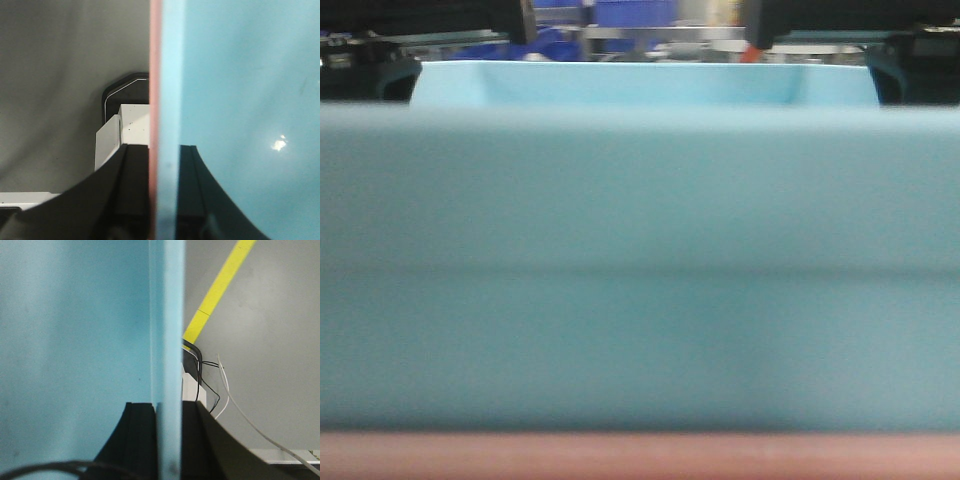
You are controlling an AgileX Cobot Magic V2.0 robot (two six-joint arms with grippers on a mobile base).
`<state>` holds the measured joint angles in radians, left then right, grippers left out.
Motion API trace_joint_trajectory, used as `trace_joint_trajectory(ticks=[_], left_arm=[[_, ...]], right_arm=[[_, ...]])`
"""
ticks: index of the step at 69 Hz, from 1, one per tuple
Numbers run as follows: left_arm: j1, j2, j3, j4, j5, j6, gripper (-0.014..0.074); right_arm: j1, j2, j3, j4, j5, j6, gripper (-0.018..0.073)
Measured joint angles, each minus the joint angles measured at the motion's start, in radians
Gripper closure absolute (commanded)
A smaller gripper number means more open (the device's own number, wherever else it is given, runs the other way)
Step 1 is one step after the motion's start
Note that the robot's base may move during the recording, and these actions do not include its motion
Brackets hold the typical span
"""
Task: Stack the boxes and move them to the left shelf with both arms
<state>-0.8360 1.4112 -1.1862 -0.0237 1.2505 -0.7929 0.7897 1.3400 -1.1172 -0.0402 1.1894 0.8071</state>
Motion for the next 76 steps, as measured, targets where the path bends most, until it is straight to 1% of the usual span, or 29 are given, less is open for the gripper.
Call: trace_joint_trajectory(ticks=[76], left_arm=[[0.000, 0.000, 0.000, -0.007, -0.004, 0.000, 0.0601]], right_arm=[[0.000, -0.004, 0.000, 0.000, 0.013, 0.001, 0.0504]])
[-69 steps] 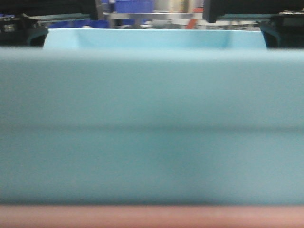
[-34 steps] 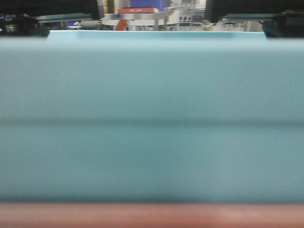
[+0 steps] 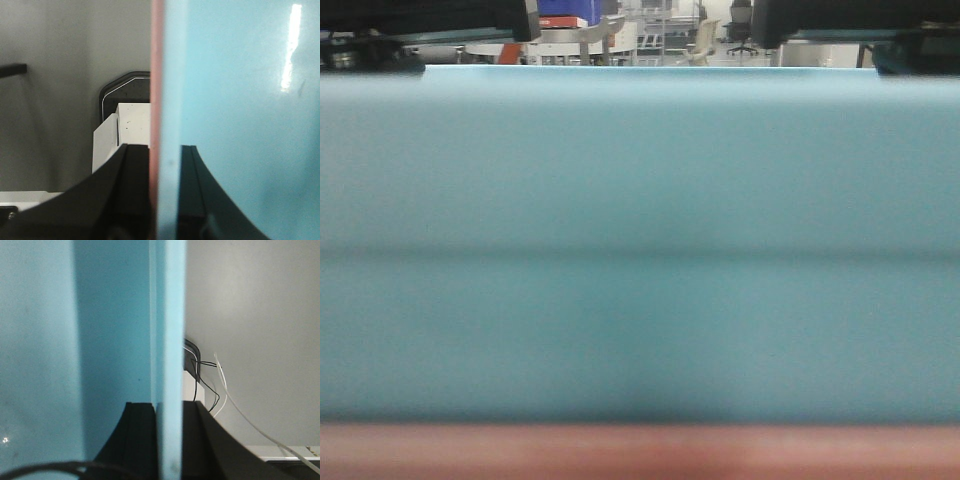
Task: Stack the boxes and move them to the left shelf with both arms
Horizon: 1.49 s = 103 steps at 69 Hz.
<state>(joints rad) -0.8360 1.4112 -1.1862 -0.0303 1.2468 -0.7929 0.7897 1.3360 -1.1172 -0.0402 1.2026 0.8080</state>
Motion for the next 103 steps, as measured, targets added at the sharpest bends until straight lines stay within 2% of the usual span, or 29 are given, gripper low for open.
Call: trace_joint_trajectory(ticks=[103], left_arm=[[0.000, 0.000, -0.001, -0.002, -0.004, 0.000, 0.0601]], right_arm=[[0.000, -0.001, 0.000, -0.001, 0.001, 0.000, 0.0504]])
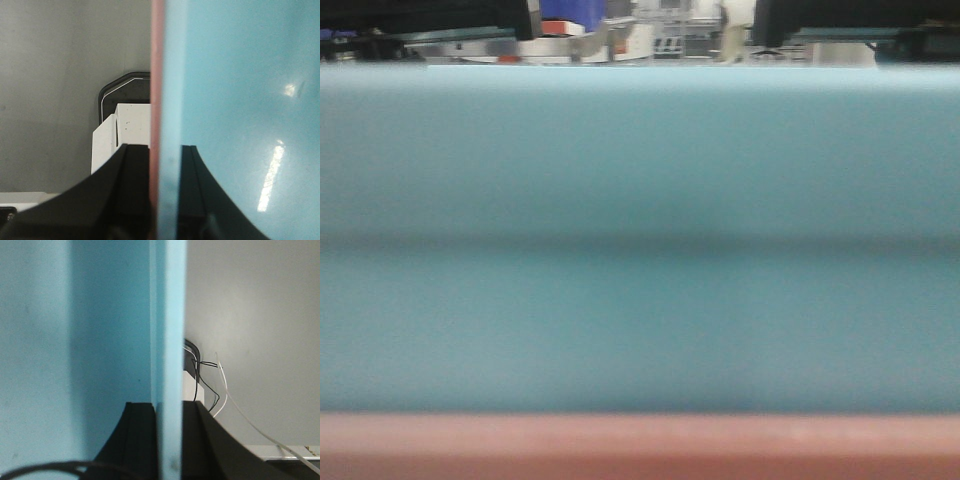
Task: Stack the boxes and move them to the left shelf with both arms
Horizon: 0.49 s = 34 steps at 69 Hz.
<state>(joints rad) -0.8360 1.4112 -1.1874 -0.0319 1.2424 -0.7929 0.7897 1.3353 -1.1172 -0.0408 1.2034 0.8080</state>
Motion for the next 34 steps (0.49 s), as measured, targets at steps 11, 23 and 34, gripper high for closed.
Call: trace_joint_trajectory(ticks=[11, 23, 34], left_arm=[[0.000, 0.000, 0.000, 0.000, 0.000, 0.000, 0.0601], [0.000, 0.000, 0.000, 0.000, 0.000, 0.000, 0.0601], [0.000, 0.000, 0.000, 0.000, 0.000, 0.000, 0.0601]], right_arm=[[0.000, 0.000, 0.000, 0.000, 0.002, 0.000, 0.0504], [0.000, 0.000, 0.000, 0.000, 0.002, 0.000, 0.0504], [0.000, 0.000, 0.000, -0.002, 0.002, 0.000, 0.0504]])
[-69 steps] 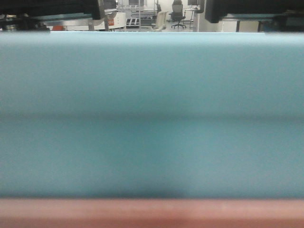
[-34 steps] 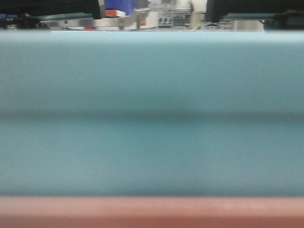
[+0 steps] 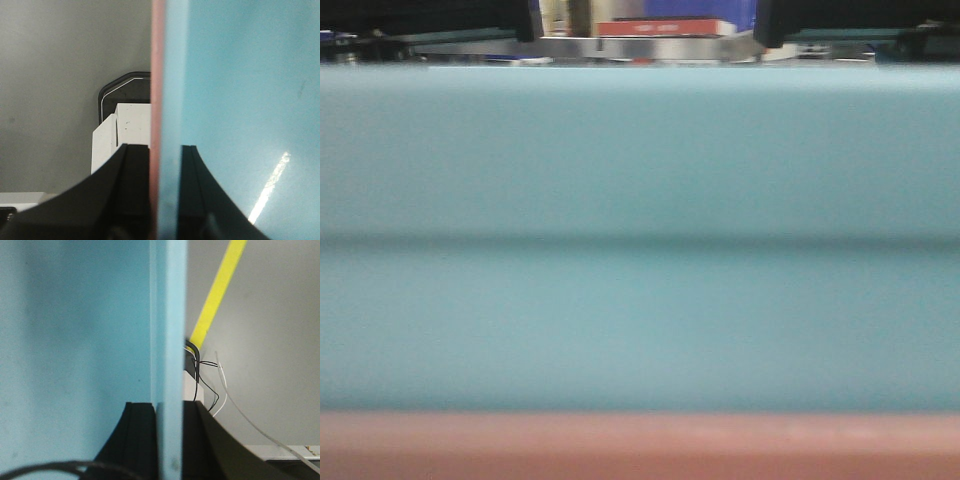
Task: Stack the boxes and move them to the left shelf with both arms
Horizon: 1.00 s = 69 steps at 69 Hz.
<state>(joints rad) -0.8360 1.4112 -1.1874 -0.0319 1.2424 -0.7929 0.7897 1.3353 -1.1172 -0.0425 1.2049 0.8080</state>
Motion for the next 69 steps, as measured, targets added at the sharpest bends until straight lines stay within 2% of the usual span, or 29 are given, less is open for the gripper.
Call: trace_joint_trajectory(ticks=[69], left_arm=[[0.000, 0.002, 0.000, -0.019, 0.002, 0.000, 0.0601]], right_arm=[[0.000, 0.000, 0.000, -0.005, 0.005, 0.000, 0.0504]])
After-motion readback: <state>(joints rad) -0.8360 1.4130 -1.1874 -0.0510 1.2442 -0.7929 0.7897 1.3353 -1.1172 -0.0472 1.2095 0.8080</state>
